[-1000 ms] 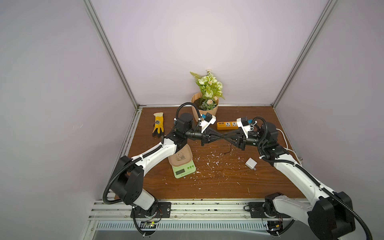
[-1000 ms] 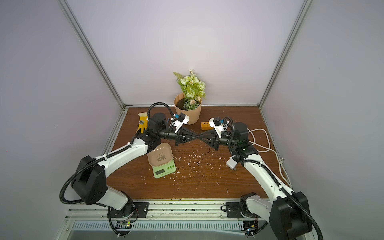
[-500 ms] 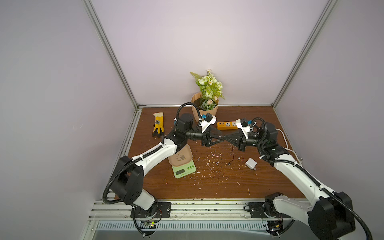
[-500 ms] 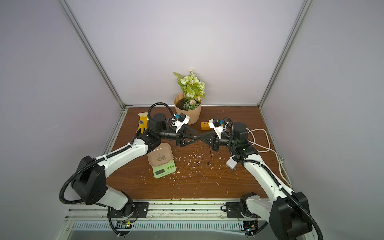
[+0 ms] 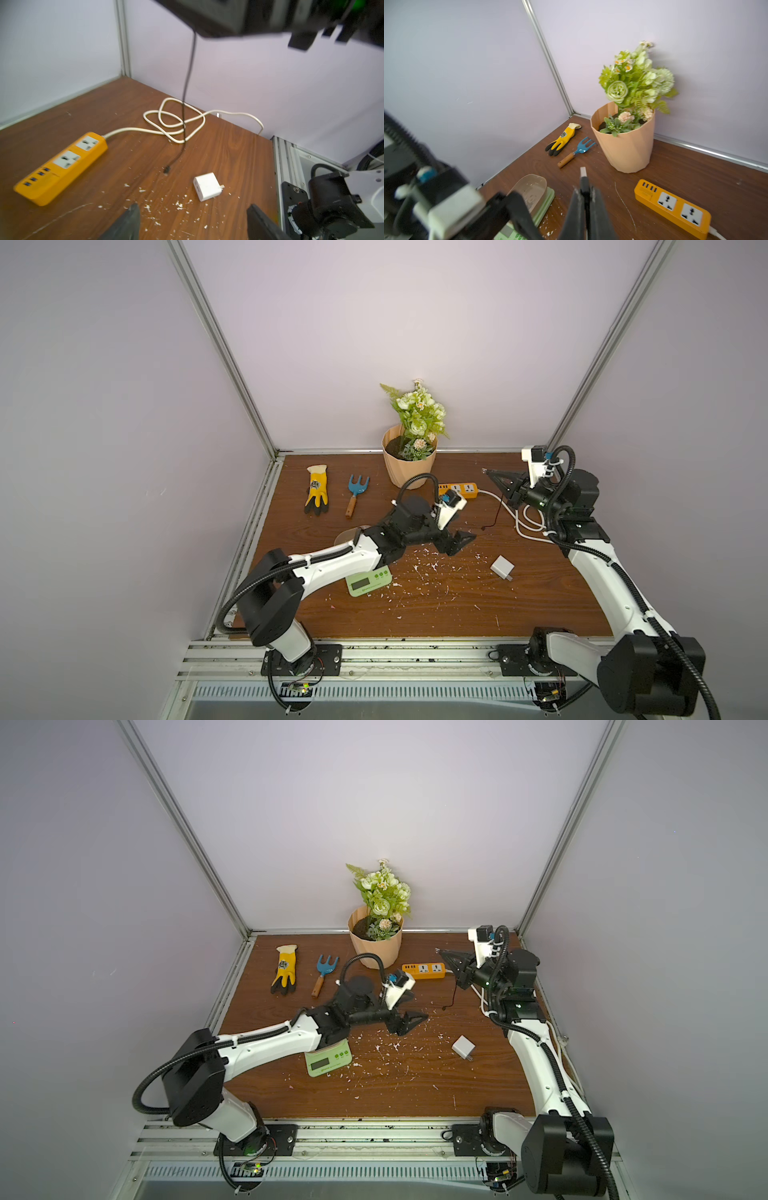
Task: Charge the electronic scale
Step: Adjust the plug at the center of the board.
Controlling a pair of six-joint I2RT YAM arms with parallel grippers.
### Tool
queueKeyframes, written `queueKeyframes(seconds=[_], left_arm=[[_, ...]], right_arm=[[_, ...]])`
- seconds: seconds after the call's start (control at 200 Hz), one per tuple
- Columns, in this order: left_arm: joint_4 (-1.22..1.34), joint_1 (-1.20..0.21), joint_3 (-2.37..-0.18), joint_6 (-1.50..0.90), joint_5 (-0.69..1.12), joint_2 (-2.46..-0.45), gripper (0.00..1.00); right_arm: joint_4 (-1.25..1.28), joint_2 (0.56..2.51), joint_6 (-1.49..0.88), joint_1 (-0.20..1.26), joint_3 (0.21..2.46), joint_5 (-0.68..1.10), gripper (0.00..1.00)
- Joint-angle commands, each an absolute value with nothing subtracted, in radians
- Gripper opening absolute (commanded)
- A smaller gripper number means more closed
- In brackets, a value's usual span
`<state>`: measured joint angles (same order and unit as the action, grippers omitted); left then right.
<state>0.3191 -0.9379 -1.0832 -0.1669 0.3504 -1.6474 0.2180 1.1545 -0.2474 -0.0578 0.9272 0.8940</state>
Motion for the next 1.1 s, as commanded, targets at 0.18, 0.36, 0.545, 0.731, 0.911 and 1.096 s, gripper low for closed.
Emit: queueKeyframes(seconds=[0.18, 0.36, 0.545, 0.731, 0.911, 1.096], left_arm=[[0.191, -1.059, -1.304, -0.089, 0.263, -1.959, 0.80], [0.124, -1.128, -1.451, -0.156, 0.050, -2.103, 0.88], [0.110, -1.177, -1.573, -0.257, -0.070, -2.207, 0.99], [0.066, -1.196, -1.658, -0.277, -0.079, -2.283, 0.99], [-0.022, -1.197, -1.705, -0.287, -0.159, -2.317, 1.00], [-0.019, -1.162, -1.605, -0.297, -0.209, -2.243, 1.00]], right_arm=[[0.186, 1.134, -0.325, -0.186, 0.949, 0.832, 0.00], [0.128, 1.104, -0.316, -0.212, 0.963, 0.762, 0.00], [0.086, 1.074, -0.302, -0.216, 0.980, 0.719, 0.00], [0.069, 1.074, -0.301, -0.216, 0.983, 0.713, 0.00], [0.076, 1.078, -0.304, -0.216, 0.982, 0.724, 0.00], [0.074, 1.085, -0.300, -0.216, 0.983, 0.730, 0.00]])
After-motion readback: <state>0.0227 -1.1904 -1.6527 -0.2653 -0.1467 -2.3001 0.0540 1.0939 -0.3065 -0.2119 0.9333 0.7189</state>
